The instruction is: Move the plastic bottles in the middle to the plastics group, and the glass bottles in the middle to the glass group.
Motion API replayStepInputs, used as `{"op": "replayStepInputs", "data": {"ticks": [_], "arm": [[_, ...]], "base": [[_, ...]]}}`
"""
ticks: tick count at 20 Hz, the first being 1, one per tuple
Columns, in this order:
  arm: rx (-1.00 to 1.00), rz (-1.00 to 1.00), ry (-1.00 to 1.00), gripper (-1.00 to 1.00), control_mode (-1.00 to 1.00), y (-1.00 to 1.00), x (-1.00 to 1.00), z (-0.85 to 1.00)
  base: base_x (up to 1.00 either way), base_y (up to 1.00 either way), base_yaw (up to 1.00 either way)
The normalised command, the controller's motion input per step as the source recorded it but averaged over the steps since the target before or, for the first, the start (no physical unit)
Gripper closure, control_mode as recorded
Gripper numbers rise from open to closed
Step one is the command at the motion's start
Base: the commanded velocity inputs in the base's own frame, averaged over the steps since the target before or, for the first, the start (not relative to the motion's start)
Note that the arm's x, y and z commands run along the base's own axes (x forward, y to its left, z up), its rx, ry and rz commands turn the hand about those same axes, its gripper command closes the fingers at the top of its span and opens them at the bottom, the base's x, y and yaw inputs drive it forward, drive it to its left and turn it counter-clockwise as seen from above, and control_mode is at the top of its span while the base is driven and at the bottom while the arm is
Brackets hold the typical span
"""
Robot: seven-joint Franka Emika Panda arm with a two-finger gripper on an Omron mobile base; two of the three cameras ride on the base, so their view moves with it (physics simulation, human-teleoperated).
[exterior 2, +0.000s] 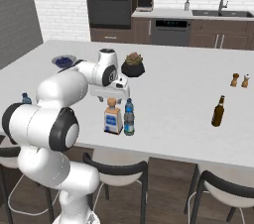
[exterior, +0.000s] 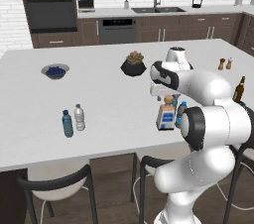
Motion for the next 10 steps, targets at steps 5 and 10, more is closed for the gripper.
{"op": "replayStepInputs", "data": {"ticks": [5,10], "arm": [[0.00,0.00,0.01,-1.00,-1.00,0.00,0.00,-0.28],[0.00,0.00,0.00,-1.00,-1.00,0.00,0.00,0.00]], "base": [[0.00,0.00,0.00],[0.00,0.00,0.00]]}}
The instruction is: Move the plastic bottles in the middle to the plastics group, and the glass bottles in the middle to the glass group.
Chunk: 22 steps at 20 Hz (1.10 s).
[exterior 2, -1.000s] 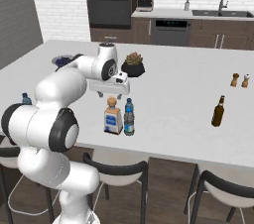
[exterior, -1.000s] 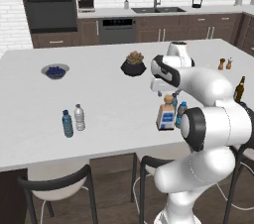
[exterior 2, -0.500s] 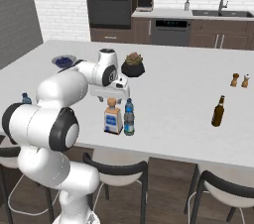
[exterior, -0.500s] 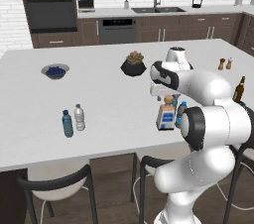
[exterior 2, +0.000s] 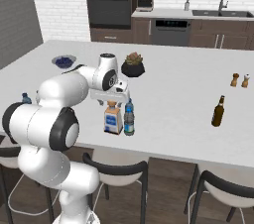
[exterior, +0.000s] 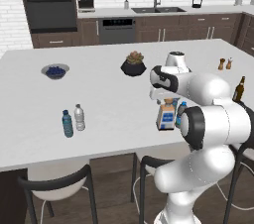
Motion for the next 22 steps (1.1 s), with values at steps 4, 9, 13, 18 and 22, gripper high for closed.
{"op": "replayStepInputs", "data": {"ticks": [4,9,13,18,22], "arm": [[0.00,0.00,0.00,1.00,-1.00,0.00,0.00,0.00],[0.00,0.00,0.00,1.00,-1.00,0.00,0.00,0.00],[0.00,0.01,-0.02,1.00,-1.00,0.07,-0.18,0.09],[0.00,0.12,-0.08,1.00,-1.00,0.16,-0.96,0.19],[0.00,0.14,-0.03,1.00,-1.00,0.05,-1.00,0.09]], "base": [[0.00,0.00,0.00],[0.00,0.00,0.00],[0.00,0.00,0.00],[0.00,0.00,0.00],[0.00,0.00,0.00]]}}
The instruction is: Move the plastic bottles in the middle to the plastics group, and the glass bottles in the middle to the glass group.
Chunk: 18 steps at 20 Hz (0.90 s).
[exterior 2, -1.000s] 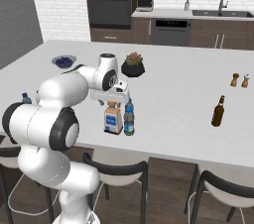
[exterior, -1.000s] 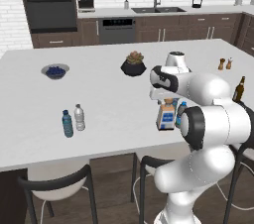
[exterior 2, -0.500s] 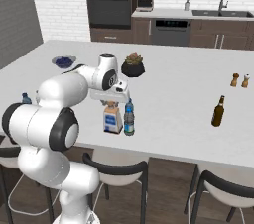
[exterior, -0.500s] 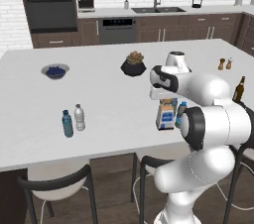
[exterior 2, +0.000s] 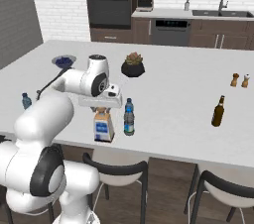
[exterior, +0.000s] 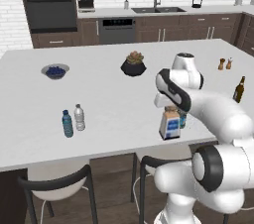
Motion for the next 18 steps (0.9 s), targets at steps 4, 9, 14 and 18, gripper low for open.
{"op": "replayStepInputs", "data": {"ticks": [4,9,14,18], "arm": [[0.00,0.07,0.00,1.00,-1.00,-0.03,-1.00,0.14],[0.02,0.00,0.00,1.00,-1.00,-0.54,-1.00,0.16],[0.07,-0.05,0.00,1.00,-1.00,-0.93,-0.67,0.14],[0.14,-0.04,0.00,1.00,-1.00,-1.00,-0.34,0.23]], "base": [[0.00,0.00,0.00],[0.00,0.00,0.00],[0.00,0.00,0.00],[0.00,0.00,0.00]]}}
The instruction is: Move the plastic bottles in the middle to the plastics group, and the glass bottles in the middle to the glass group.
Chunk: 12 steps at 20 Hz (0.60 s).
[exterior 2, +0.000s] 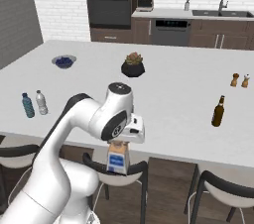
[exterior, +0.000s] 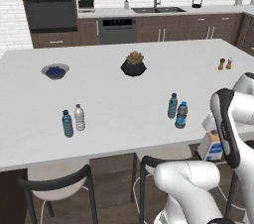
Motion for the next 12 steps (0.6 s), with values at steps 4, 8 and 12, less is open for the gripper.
{"op": "replayStepInputs", "data": {"ticks": [4,8,12], "arm": [[0.19,-0.02,0.00,1.00,-1.00,-1.00,-0.05,0.43],[0.16,0.00,0.02,1.00,-1.00,-1.00,0.08,0.51],[0.05,0.00,0.03,1.00,-1.00,-1.00,0.09,0.55]], "base": [[0.00,0.00,0.00],[0.00,0.00,0.00],[0.00,0.00,0.00]]}}
